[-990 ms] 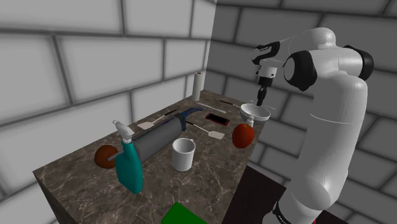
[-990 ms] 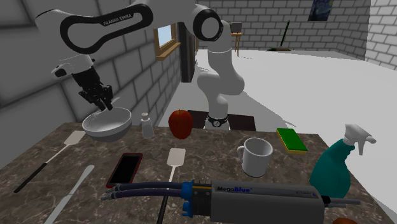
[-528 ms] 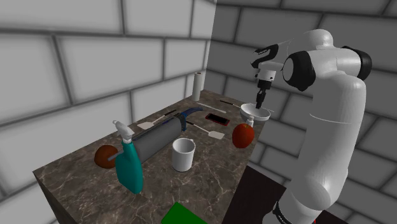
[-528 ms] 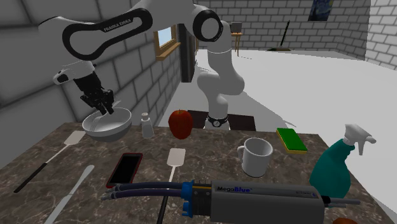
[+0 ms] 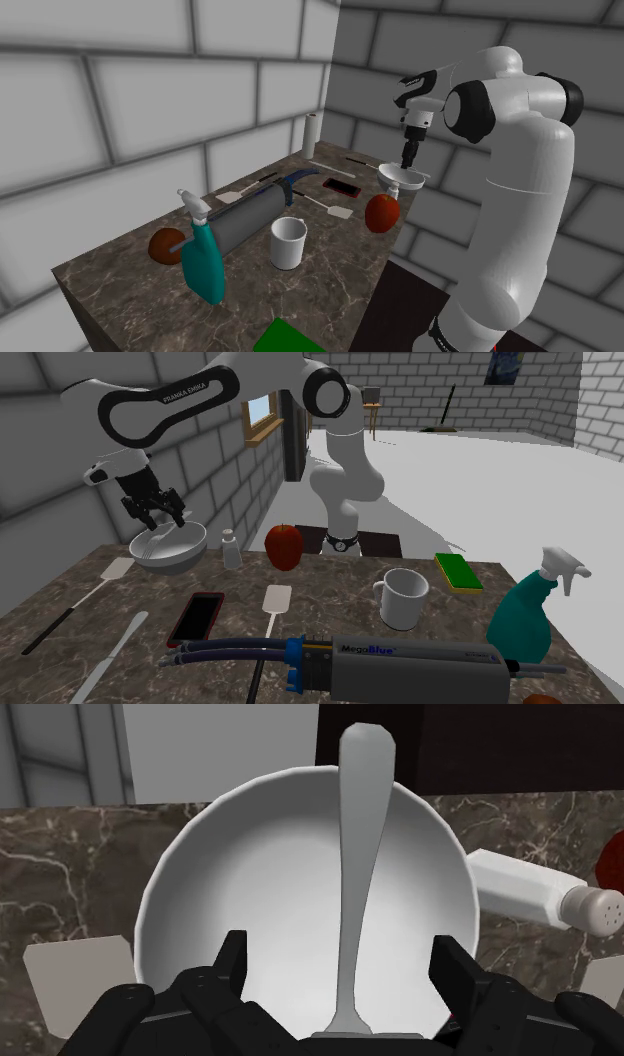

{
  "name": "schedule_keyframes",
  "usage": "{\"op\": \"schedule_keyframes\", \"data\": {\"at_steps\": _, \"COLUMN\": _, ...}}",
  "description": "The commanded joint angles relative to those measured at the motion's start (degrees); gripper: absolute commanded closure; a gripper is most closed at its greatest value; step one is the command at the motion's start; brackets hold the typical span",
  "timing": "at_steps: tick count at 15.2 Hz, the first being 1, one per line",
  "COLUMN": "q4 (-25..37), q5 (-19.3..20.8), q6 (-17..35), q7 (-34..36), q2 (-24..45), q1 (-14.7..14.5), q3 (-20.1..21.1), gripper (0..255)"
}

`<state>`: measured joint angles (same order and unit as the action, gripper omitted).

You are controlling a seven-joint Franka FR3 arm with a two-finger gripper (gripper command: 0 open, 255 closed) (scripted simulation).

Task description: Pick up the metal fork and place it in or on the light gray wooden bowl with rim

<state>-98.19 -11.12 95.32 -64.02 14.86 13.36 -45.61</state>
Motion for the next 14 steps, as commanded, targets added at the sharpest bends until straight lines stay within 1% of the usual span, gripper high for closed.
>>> {"op": "schedule_keyframes", "data": {"at_steps": 1, "q4": 0.0, "q5": 0.0, "q6": 0.0, "q7": 0.0, "q2": 0.0, "q1": 0.0, "q3": 0.0, "gripper": 0}}
{"op": "schedule_keyframes", "data": {"at_steps": 2, "q4": -0.1, "q5": 0.0, "q6": 0.1, "q7": 0.0, "q2": -0.1, "q1": 0.0, "q3": 0.0, "gripper": 0}}
{"op": "schedule_keyframes", "data": {"at_steps": 6, "q4": 9.2, "q5": -0.9, "q6": -7.8, "q7": -0.4, "q2": 1.9, "q1": 1.8, "q3": -0.2, "gripper": 0}}
{"op": "schedule_keyframes", "data": {"at_steps": 14, "q4": 9.2, "q5": -0.9, "q6": -7.8, "q7": -0.4, "q2": 1.9, "q1": 1.8, "q3": -0.1, "gripper": 0}}
